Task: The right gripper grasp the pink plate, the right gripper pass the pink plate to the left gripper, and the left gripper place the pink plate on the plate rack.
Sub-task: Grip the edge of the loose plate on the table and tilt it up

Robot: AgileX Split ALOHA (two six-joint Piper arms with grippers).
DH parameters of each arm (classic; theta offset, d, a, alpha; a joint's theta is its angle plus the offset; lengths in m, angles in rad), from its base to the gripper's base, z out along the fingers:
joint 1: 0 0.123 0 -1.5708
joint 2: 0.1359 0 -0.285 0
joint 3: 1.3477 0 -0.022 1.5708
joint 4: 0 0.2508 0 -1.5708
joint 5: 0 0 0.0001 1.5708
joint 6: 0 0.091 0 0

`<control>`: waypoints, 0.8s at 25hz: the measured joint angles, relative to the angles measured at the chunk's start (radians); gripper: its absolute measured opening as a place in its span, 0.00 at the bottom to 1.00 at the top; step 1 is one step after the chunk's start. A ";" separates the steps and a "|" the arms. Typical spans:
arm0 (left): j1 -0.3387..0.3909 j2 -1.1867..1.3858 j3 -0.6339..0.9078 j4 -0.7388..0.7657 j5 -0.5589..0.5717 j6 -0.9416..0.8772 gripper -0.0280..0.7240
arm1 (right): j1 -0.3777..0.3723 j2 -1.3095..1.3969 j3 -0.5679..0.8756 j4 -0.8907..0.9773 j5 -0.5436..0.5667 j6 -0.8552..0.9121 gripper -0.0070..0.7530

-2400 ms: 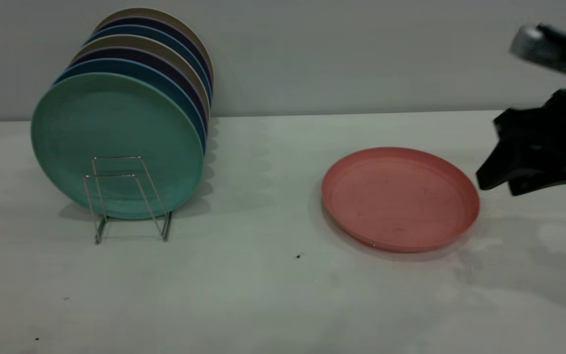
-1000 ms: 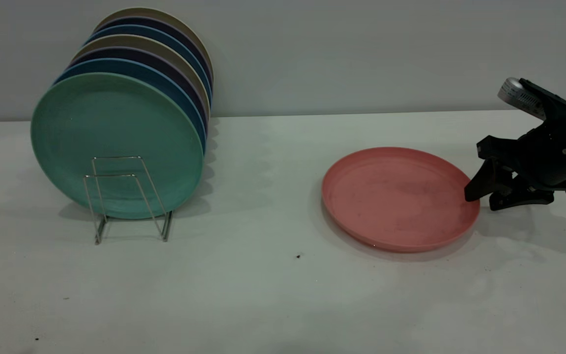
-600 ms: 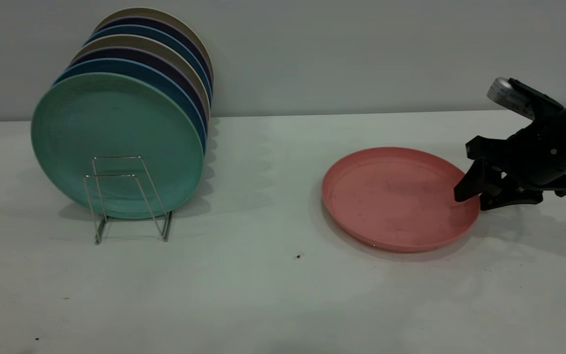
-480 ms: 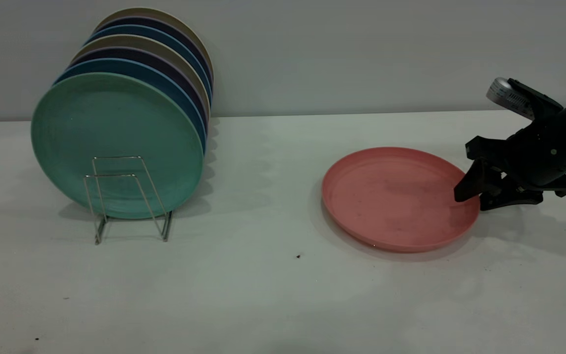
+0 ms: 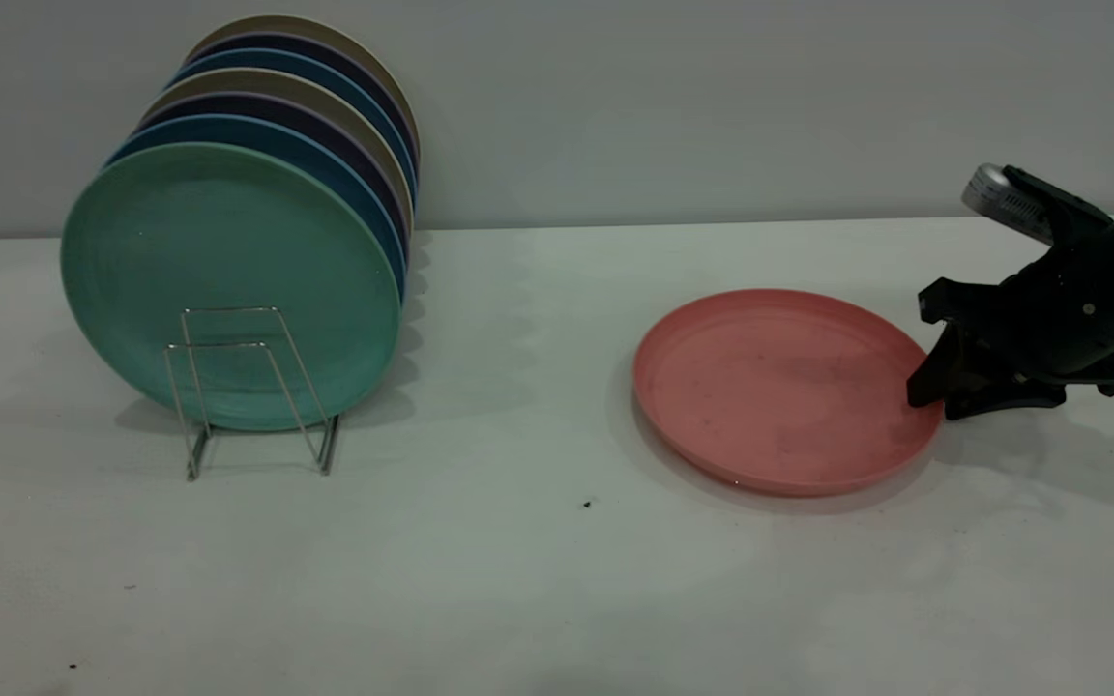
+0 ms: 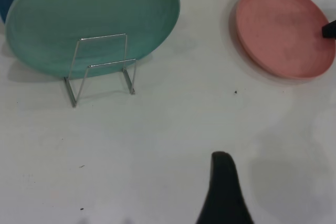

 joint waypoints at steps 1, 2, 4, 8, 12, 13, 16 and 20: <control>0.000 0.000 0.000 0.000 0.000 0.000 0.79 | 0.000 0.000 0.000 0.001 0.000 0.000 0.28; 0.000 0.000 0.000 0.000 0.000 0.000 0.79 | 0.000 0.000 0.000 0.001 0.000 0.000 0.22; 0.000 0.000 0.000 0.000 0.000 0.000 0.79 | 0.000 0.000 0.000 0.002 0.001 0.000 0.10; 0.000 0.000 0.000 0.000 0.000 0.000 0.79 | 0.000 0.000 -0.003 0.005 0.013 0.000 0.02; 0.000 0.000 0.000 0.000 -0.001 0.000 0.79 | -0.006 -0.001 -0.005 0.005 0.071 0.000 0.02; 0.000 0.000 0.000 0.000 -0.002 0.000 0.78 | -0.011 -0.005 -0.005 0.003 0.094 0.000 0.02; 0.000 0.000 0.000 -0.003 -0.017 0.000 0.74 | -0.039 -0.024 -0.005 0.001 0.188 0.000 0.03; 0.000 0.000 0.000 -0.025 -0.019 -0.001 0.68 | -0.089 -0.059 -0.005 -0.001 0.291 0.000 0.03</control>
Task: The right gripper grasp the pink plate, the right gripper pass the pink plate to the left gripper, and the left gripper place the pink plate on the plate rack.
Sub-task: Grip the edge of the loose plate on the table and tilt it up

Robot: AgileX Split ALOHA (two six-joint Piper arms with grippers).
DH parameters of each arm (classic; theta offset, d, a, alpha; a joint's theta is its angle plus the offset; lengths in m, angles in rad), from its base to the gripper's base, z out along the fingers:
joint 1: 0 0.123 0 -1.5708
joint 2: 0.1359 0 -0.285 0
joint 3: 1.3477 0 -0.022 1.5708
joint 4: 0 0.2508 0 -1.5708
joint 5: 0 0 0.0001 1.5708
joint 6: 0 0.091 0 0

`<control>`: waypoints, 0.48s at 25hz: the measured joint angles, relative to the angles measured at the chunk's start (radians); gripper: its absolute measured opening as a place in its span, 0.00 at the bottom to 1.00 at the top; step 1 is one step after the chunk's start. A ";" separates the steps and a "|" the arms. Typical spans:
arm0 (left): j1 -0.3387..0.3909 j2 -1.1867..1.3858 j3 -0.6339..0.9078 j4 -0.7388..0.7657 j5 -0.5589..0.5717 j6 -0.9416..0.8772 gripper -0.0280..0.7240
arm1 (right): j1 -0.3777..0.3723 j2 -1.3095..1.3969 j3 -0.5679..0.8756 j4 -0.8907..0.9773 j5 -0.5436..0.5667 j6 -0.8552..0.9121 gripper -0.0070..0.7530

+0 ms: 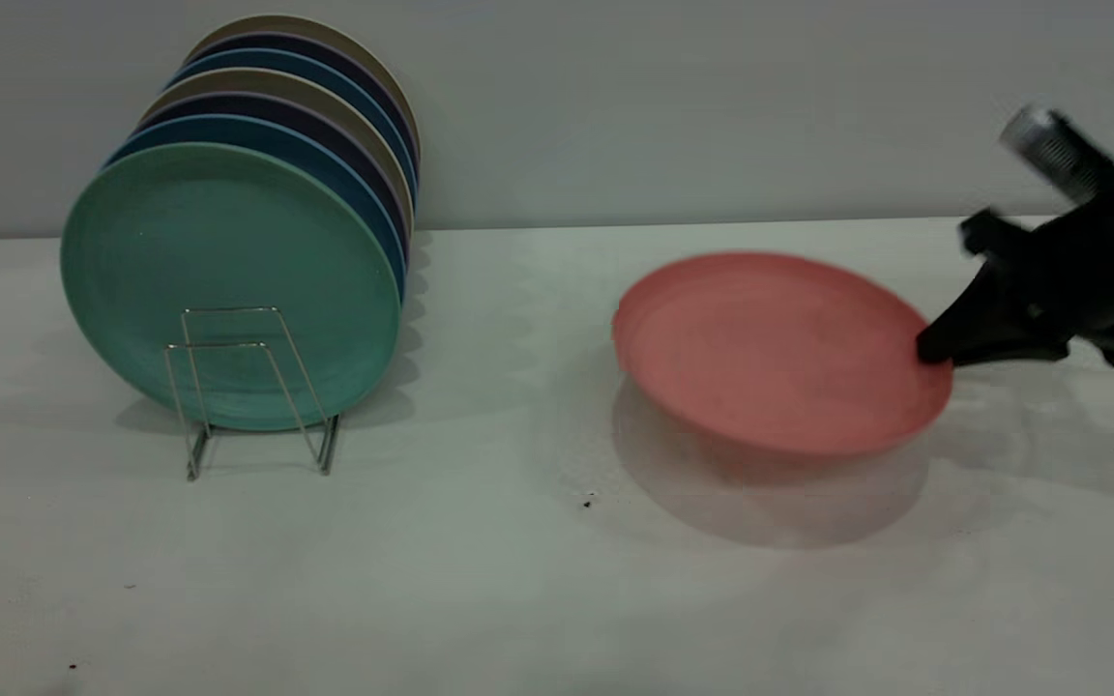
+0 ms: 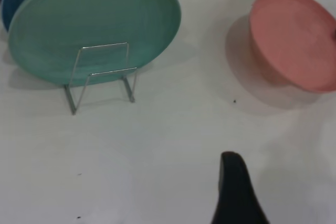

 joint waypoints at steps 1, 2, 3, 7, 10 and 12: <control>0.000 0.000 0.000 -0.007 0.004 0.000 0.66 | -0.013 -0.007 0.000 -0.001 0.025 0.000 0.03; 0.000 0.002 0.000 -0.013 0.009 0.000 0.64 | -0.026 -0.010 0.000 -0.001 0.046 0.000 0.03; 0.000 0.007 0.000 -0.023 0.012 0.000 0.63 | -0.035 -0.012 0.000 -0.001 0.065 0.000 0.03; 0.000 0.060 0.000 -0.073 0.044 0.023 0.60 | -0.053 -0.013 0.000 -0.025 0.128 -0.006 0.03; 0.000 0.122 0.000 -0.157 0.052 0.091 0.60 | -0.045 -0.013 0.000 -0.034 0.164 -0.039 0.03; 0.000 0.171 0.000 -0.231 0.052 0.151 0.60 | -0.034 -0.013 0.000 -0.034 0.178 -0.059 0.03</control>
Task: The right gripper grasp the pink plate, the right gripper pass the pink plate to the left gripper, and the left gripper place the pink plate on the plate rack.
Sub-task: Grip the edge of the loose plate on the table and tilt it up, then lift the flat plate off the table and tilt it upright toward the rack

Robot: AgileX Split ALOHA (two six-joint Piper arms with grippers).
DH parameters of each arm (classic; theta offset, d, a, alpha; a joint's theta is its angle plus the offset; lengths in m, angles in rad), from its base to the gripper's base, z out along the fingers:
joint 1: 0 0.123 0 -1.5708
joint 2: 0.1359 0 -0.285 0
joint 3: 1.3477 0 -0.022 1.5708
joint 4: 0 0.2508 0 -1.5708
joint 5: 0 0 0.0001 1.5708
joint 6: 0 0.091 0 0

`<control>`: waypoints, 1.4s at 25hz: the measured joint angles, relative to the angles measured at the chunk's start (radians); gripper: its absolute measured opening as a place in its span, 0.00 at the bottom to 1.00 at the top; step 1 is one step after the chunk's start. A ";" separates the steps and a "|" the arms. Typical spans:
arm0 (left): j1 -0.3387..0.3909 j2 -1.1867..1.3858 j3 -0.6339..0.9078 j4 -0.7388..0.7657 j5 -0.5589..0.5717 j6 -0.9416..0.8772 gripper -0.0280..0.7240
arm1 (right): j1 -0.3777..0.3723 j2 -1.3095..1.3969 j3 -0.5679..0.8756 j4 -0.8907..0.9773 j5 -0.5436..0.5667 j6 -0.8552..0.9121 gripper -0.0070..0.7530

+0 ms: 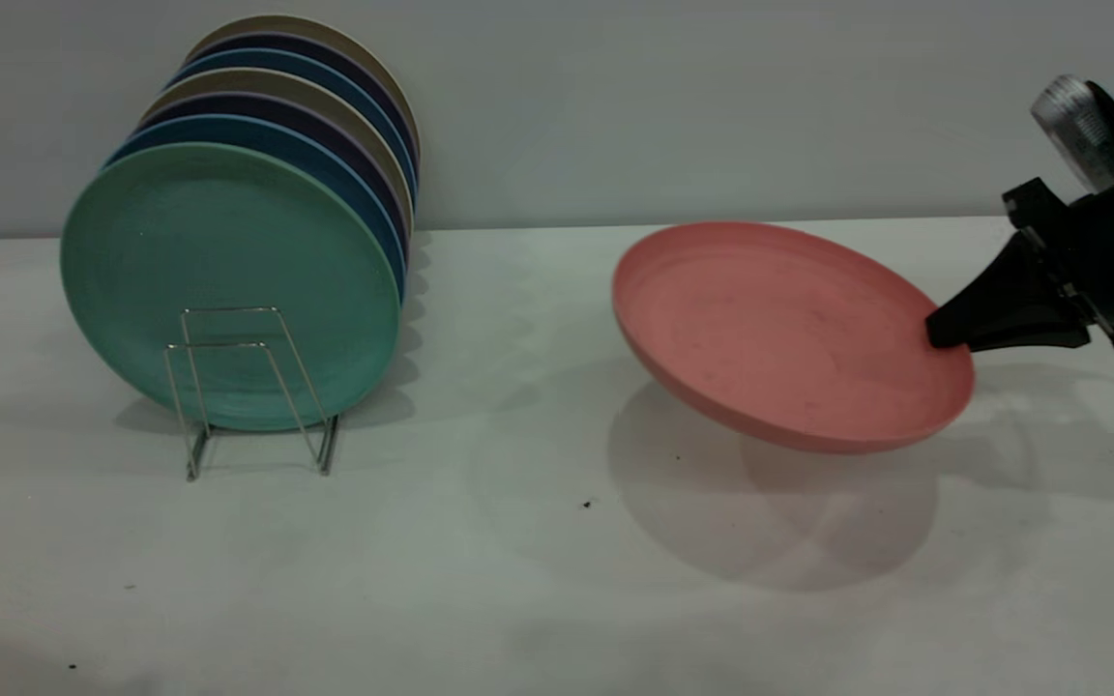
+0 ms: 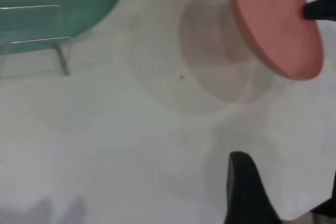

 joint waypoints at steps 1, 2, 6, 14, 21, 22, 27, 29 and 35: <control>0.000 0.022 0.000 -0.031 0.000 0.034 0.60 | 0.005 0.000 0.000 0.001 0.005 -0.009 0.03; 0.000 0.049 0.000 -0.068 -0.001 0.068 0.60 | 0.013 0.000 0.000 0.004 0.007 -0.014 0.03; 0.000 0.166 0.000 -0.197 -0.007 0.183 0.60 | 0.041 0.000 0.000 0.027 0.026 -0.042 0.03; 0.000 0.405 -0.006 -0.397 -0.010 0.402 0.60 | 0.128 0.000 0.000 0.069 0.049 -0.101 0.03; 0.000 0.580 -0.009 -0.605 -0.003 0.642 0.60 | 0.168 -0.001 0.000 0.117 0.094 -0.141 0.03; 0.000 0.600 -0.009 -0.633 0.010 0.665 0.60 | 0.171 -0.001 0.000 0.121 0.095 -0.147 0.03; 0.000 0.696 -0.010 -0.740 0.075 0.771 0.60 | 0.181 -0.001 0.000 0.136 0.101 -0.169 0.03; 0.000 0.724 -0.011 -0.764 0.082 0.806 0.60 | 0.193 -0.001 0.000 0.141 0.110 -0.176 0.03; 0.000 0.773 -0.013 -0.796 0.096 0.838 0.60 | 0.270 -0.001 0.000 0.150 0.086 -0.197 0.03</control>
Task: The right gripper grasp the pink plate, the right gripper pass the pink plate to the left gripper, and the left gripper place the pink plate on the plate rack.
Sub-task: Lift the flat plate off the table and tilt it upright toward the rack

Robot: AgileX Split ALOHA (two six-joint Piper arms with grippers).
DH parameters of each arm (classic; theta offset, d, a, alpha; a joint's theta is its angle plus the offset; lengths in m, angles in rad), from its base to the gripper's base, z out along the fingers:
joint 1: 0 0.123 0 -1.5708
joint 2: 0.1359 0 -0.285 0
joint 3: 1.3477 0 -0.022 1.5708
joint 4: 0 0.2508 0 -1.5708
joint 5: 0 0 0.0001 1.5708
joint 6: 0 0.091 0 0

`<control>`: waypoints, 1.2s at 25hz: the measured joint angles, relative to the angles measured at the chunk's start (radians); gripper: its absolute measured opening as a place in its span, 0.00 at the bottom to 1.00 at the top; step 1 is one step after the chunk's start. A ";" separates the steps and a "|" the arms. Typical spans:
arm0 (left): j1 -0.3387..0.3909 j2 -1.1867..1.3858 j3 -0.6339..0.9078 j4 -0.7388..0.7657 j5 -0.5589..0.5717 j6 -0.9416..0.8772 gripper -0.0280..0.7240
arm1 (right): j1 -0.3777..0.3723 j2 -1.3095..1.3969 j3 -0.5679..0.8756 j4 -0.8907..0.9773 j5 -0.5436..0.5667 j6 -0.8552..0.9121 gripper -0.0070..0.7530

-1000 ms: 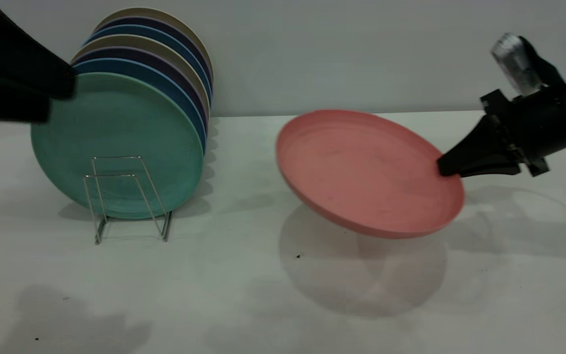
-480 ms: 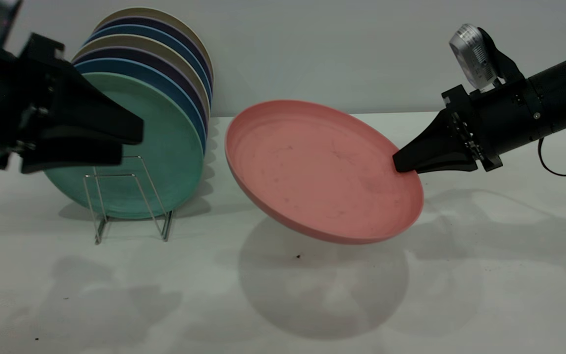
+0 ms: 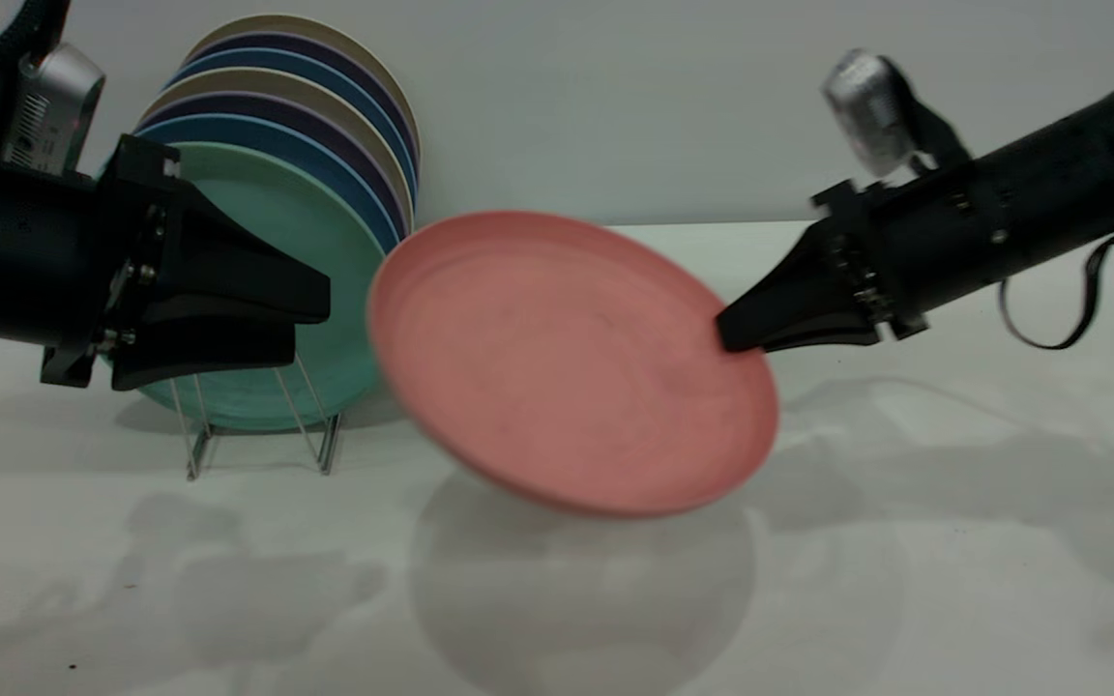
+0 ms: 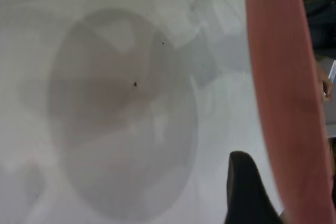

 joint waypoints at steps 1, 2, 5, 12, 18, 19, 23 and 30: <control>0.000 0.001 0.000 0.000 0.006 0.002 0.60 | 0.015 0.000 0.000 0.003 -0.009 -0.003 0.03; 0.000 0.001 0.000 0.000 0.010 0.003 0.60 | 0.027 0.000 0.000 0.014 -0.017 -0.008 0.03; 0.000 0.002 0.000 -0.001 0.020 0.004 0.60 | 0.062 0.000 0.000 0.051 -0.028 -0.023 0.03; 0.000 0.003 0.000 -0.002 0.024 0.004 0.59 | 0.129 -0.003 0.000 0.114 -0.011 -0.048 0.03; 0.000 0.003 0.000 -0.003 0.023 -0.001 0.39 | 0.141 -0.004 0.000 0.120 0.013 -0.059 0.03; 0.000 0.003 0.000 -0.007 0.013 -0.006 0.31 | 0.140 -0.006 0.000 0.119 0.014 -0.061 0.04; 0.002 0.006 -0.001 -0.007 0.001 -0.008 0.29 | 0.140 -0.014 0.000 0.121 0.021 -0.062 0.11; 0.002 0.006 -0.003 0.029 -0.028 0.051 0.20 | 0.112 -0.014 0.000 0.119 0.046 -0.062 0.56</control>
